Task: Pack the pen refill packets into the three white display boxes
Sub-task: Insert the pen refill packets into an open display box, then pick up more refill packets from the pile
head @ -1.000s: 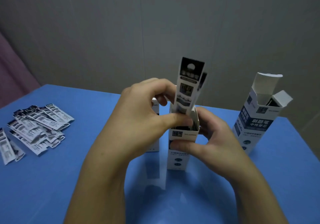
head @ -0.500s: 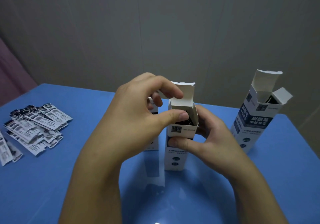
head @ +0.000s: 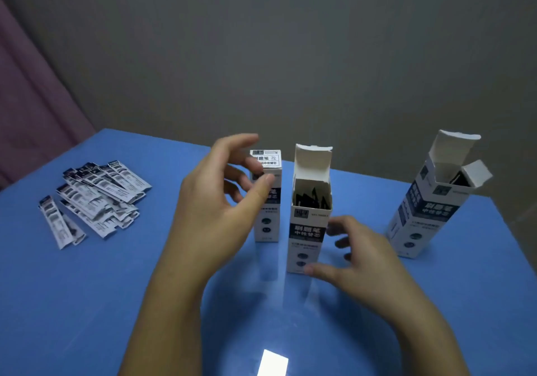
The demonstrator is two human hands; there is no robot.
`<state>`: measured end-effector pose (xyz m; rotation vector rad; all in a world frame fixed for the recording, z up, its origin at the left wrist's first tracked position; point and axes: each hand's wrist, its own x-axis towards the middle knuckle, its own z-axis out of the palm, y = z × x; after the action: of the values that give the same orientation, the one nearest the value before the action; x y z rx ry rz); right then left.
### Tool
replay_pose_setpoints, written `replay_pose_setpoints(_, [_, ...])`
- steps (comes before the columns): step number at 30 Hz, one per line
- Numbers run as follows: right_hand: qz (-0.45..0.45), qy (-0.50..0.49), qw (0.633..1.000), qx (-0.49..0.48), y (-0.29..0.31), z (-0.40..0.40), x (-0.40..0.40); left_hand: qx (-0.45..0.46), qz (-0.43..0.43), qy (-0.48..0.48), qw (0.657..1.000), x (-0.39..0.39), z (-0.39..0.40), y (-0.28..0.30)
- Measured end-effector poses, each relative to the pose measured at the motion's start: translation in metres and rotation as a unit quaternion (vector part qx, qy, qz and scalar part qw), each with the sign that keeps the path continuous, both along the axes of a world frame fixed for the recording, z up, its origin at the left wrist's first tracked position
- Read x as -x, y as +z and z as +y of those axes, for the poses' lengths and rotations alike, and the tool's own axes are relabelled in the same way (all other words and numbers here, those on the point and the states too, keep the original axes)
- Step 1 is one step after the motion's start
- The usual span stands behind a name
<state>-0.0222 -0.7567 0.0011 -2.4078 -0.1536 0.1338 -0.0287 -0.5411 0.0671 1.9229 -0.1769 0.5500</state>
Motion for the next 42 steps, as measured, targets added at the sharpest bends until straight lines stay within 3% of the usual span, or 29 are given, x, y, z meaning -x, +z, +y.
replay_pose_setpoints(4, [0.074,0.03,0.992,0.102,0.018,-0.006,0.027,-0.037,0.037,0.081,0.995,0.015,0.024,-0.008])
replay_pose_setpoints(9, [0.116,0.133,0.977,0.123,0.055,0.037,0.039,-0.095,0.108,0.143,0.979,0.033,0.063,-0.003])
replay_pose_setpoints(20, [0.008,0.242,0.954,0.174,0.066,0.167,0.036,-0.246,0.255,0.213,0.91,0.08,0.155,0.003])
replay_pose_setpoints(29, [-0.002,0.271,0.931,0.243,0.065,0.258,0.037,-0.331,0.339,0.226,0.851,0.12,0.244,-0.006])
replay_pose_setpoints(35, [0.024,0.271,0.921,0.279,0.054,0.33,0.037,-0.332,0.361,0.209,0.846,0.125,0.314,-0.018])
replay_pose_setpoints(42, [0.041,0.228,0.934,0.271,0.049,0.403,0.027,-0.318,0.361,0.179,0.858,0.111,0.386,-0.029])
